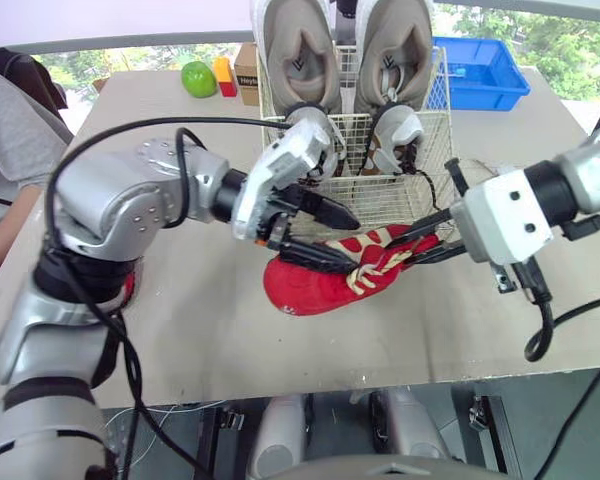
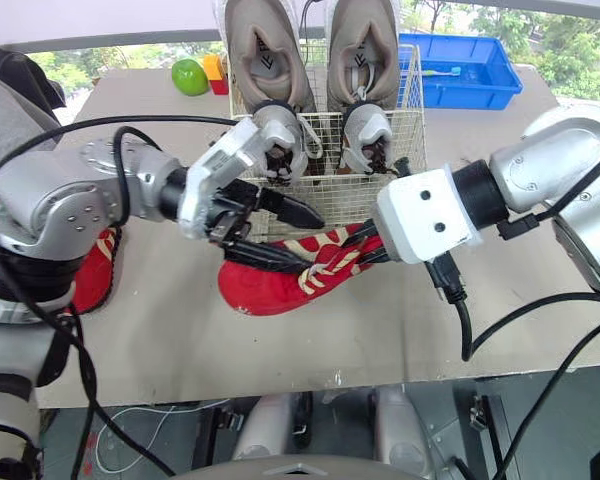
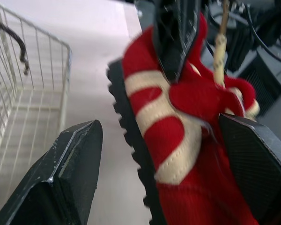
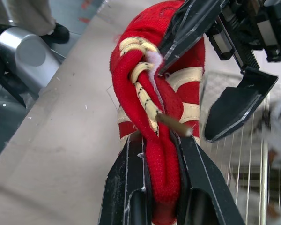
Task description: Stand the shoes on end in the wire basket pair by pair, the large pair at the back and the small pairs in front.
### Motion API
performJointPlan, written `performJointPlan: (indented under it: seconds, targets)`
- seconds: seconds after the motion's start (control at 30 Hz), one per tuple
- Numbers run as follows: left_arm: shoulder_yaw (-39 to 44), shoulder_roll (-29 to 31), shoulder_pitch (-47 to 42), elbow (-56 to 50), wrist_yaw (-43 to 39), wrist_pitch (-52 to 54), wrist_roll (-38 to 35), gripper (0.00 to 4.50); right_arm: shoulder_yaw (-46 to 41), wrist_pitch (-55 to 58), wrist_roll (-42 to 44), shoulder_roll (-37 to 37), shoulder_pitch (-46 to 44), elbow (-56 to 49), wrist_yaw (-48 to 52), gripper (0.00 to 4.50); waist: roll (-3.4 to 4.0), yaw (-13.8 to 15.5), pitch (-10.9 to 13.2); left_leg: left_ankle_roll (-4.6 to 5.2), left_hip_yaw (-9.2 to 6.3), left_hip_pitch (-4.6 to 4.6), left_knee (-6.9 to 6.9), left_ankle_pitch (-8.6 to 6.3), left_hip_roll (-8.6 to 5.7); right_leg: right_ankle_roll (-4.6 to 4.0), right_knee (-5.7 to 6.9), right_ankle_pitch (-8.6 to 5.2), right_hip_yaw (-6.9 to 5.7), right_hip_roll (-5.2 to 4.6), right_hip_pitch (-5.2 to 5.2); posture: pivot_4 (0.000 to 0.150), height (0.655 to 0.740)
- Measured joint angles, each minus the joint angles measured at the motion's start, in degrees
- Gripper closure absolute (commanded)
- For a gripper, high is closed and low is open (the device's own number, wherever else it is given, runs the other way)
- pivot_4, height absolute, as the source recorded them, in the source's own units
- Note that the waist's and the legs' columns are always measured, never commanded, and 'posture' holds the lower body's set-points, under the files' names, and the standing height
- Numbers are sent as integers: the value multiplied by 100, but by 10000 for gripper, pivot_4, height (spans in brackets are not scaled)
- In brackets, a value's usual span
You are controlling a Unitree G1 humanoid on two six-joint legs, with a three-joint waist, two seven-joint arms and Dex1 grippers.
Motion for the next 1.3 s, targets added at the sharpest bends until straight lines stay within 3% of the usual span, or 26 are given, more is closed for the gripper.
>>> performJointPlan:
  seconds: [0.2, 0.27, 0.4, 0.53, 0.67, 0.77, 0.9, 1.0, 1.17, 1.3]
  targets:
    - [187, 423, 308, -159, -426, 121, 37, 32748, 125, -384, -216, 382, -248, 190, 36, 45000, 1, 11, 1, 1, 3, -23, 13, 1, 1, 0, 8, 0, -1, 0, -20, 1500, 7400]
    - [244, 421, 353, -142, -433, 145, 44, 37227, 177, -382, -255, 430, -323, 197, 36, 45000, 1, 30, 1, 1, 3, -24, 17, 1, 1, 0, 9, 1, -3, -1, -19, 1500, 7400]
    - [484, 325, 529, -20, -277, 261, 48, 38685, 90, -173, -225, 466, -354, 352, -42, 27131, 1, 30, 1, 1, 7, -23, 21, 1, 0, 0, 12, 2, 1, -1, -18, 1500, 7400]
    - [1179, -124, 834, 55, 296, 337, -148, 39129, -516, 768, -122, 247, -19, 459, -664, 8438, -1, 68, 0, 1, 0, -28, 21, 1, 4, 0, 14, 2, -5, -6, -18, 1500, 7400]
    - [2226, -604, 1250, 32, 1181, 294, -455, 39164, -1493, 2298, 472, 18, 1007, 293, -1429, 7794, -3, 104, -1, 1, -7, -24, 19, 1, 5, 2, 17, 3, -1, -19, -17, 1500, 7400]
    - [2721, -1513, 1703, -317, 2122, -238, -444, 39185, -2364, 3512, 1404, 852, 1605, -192, -2452, 7794, -3, 94, -6, 0, -21, -14, 19, 1, 5, 2, 21, 5, 3, -18, -9, 1500, 7400]
    - [2736, -2166, 2127, -806, 3044, -589, -343, 39380, -2724, 4573, 2319, 2396, 1562, -427, -4057, 7794, -3, 40, -6, 0, -27, -10, 22, 3, 0, 1, 39, 6, 7, -14, -11, 1500, 7400]
    - [2672, -2383, 2267, -1114, 3319, -735, -315, 39381, -2760, 4935, 2791, 3062, 1221, -508, -4890, 7794, 0, 19, -6, 1, -27, -8, 23, 3, -4, 1, 46, 6, 8, -15, -12, 1500, 7400]
    - [2644, -2454, 2428, -1231, 3451, -781, -573, 39386, -2822, 5168, 3182, 3229, 1042, -419, -5563, 7794, -4, 36, -8, 1, -24, -12, 24, 3, -5, 1, 44, 6, 2, -16, -11, 1500, 7400]
    - [2648, -2434, 2478, -1266, 3532, -760, -879, 39388, -2826, 5170, 3510, 3087, 1043, -273, -5651, 19746, -4, 0, -8, 2, -24, -11, 22, 3, -7, 1, 44, 6, 2, -14, -11, 1500, 7400]
